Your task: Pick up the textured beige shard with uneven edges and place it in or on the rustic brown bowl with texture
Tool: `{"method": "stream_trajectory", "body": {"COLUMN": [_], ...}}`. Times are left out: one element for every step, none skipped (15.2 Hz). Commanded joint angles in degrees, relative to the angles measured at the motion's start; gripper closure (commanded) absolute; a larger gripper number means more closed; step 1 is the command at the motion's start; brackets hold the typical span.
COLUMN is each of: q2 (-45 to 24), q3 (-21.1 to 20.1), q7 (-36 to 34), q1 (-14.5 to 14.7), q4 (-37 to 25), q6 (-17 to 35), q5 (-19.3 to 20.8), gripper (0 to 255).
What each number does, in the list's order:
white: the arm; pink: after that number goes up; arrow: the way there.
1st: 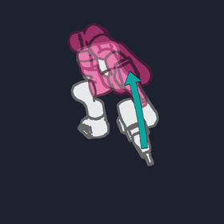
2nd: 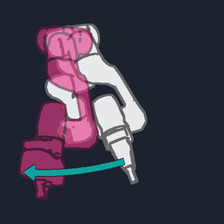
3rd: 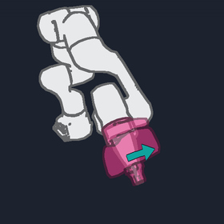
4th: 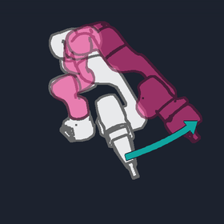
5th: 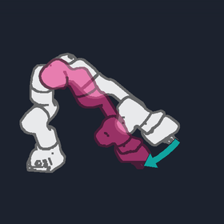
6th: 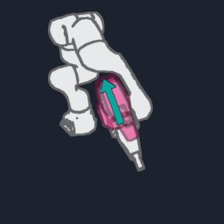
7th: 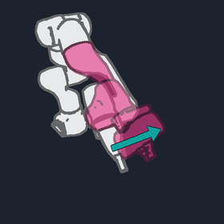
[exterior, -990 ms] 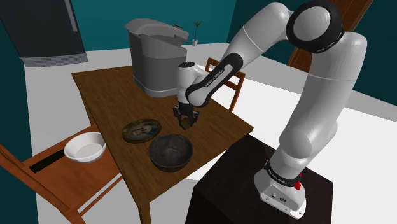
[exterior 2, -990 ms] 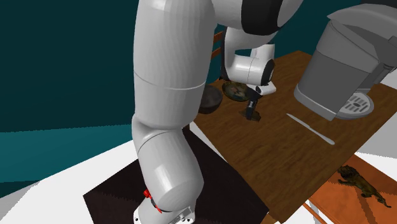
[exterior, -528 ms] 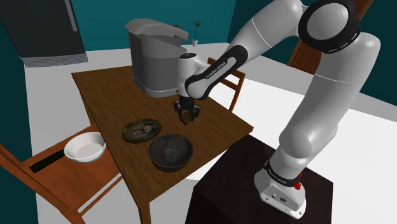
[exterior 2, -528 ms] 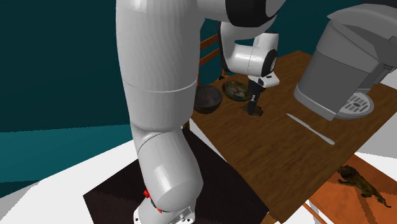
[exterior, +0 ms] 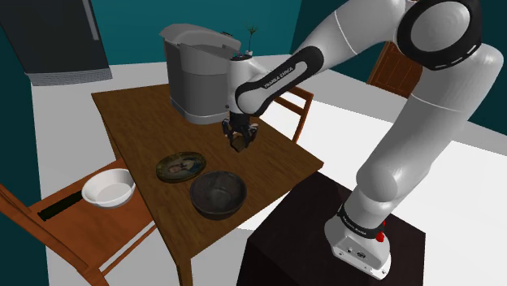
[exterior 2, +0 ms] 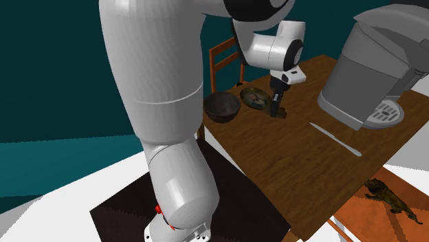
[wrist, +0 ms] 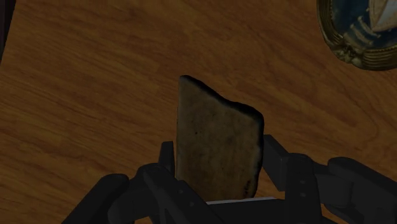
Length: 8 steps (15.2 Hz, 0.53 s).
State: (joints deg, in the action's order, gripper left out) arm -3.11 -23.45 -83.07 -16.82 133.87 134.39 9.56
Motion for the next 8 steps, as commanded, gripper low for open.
{"method": "stream_trajectory", "body": {"q2": [1.3, 1.8, 2.4, 2.9, 3.5, 4.0, 4.5, 5.0], "q3": [-0.1, -0.1, -0.1, -0.2, -0.2, -0.2, -0.1, -0.1], "q7": [0.8, 1.2, 1.5, 1.8, 2.1, 2.4, 2.7, 3.0], "q1": [0.0, -0.1, -0.1, -0.1, -0.1, -0.1, -0.1, 0.0], "q4": [-0.5, -0.8, -1.0, -1.3, -1.6, -1.8, -2.2, -2.5], "q6": [-1.6, -2.4, -3.1, -3.8, -4.6, -5.3, -6.1, -6.8], "q5": [-1.0, -1.4, -1.8, -2.1, -2.5, -2.9, -3.2, -3.5], "gripper": [255, 255, 255, 255, 255, 255, 255, 255]}}
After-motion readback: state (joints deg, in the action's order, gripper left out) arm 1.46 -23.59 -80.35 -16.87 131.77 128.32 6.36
